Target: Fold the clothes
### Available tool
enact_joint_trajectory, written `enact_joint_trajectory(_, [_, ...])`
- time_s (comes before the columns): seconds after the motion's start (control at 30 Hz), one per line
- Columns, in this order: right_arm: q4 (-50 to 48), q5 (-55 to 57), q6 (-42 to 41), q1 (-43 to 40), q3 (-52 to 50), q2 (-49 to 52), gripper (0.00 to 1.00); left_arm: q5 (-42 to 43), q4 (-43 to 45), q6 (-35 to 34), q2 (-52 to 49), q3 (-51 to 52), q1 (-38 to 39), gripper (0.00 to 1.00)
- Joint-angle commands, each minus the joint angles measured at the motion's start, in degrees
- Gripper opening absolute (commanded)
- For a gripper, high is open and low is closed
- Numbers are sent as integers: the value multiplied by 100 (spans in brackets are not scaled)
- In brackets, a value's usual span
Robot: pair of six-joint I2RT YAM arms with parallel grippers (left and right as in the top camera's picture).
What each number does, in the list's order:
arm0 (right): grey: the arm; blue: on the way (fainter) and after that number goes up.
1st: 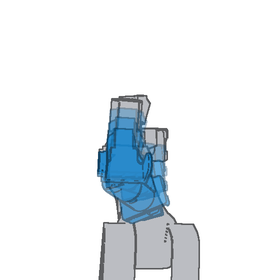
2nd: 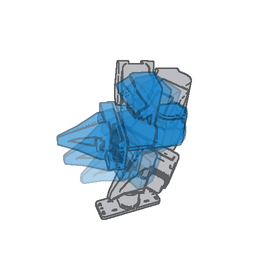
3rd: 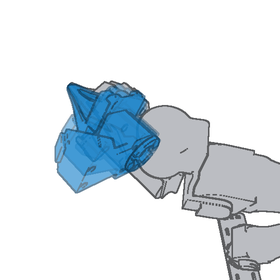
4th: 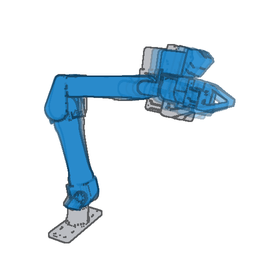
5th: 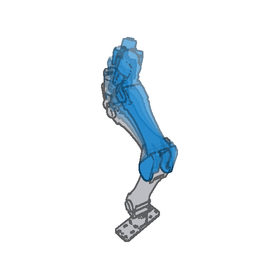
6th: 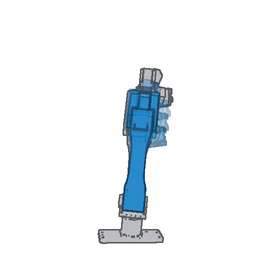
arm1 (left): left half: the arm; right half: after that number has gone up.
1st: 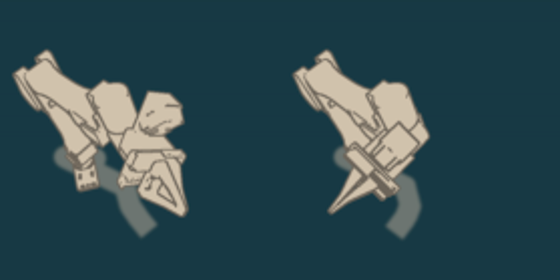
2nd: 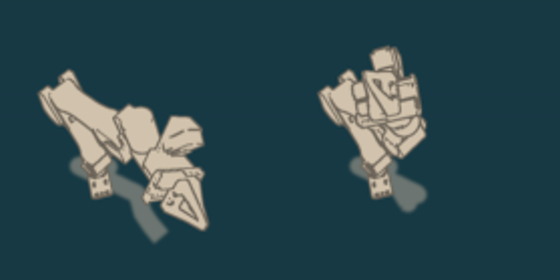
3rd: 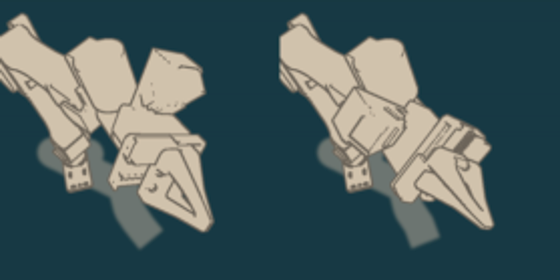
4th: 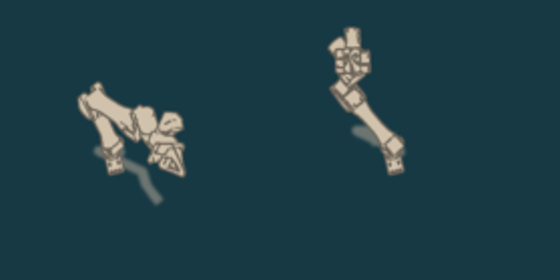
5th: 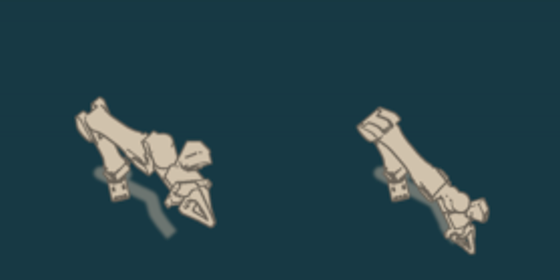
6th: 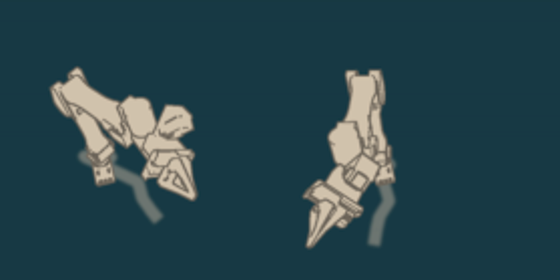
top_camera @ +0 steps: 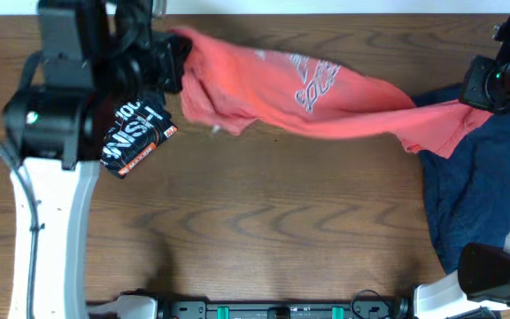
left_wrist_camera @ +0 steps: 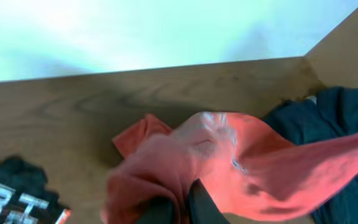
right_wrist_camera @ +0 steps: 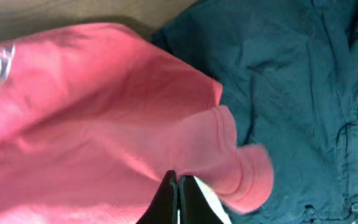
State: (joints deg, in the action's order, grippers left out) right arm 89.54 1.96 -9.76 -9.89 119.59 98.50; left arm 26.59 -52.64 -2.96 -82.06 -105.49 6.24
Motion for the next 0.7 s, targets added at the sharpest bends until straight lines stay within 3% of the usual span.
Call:
enact_joint_trajectory(0.0, [22,-87,129,81,74,-258,1,-11,-162,-76,389,48,-197,6])
enact_joint_trajectory(0.23, [-50,-140,133,72,210,-1102,1,-11,-223,-76,1539,-50,-695,6])
enact_joint_trajectory(0.43, [-782,-133,136,-35,249,-2138,1,-271,-157,-127,2299,-264,-1213,6])
enact_joint_trajectory(0.67, [-994,-138,179,-31,249,-2315,1,-326,-223,-229,2124,-254,-1296,6])
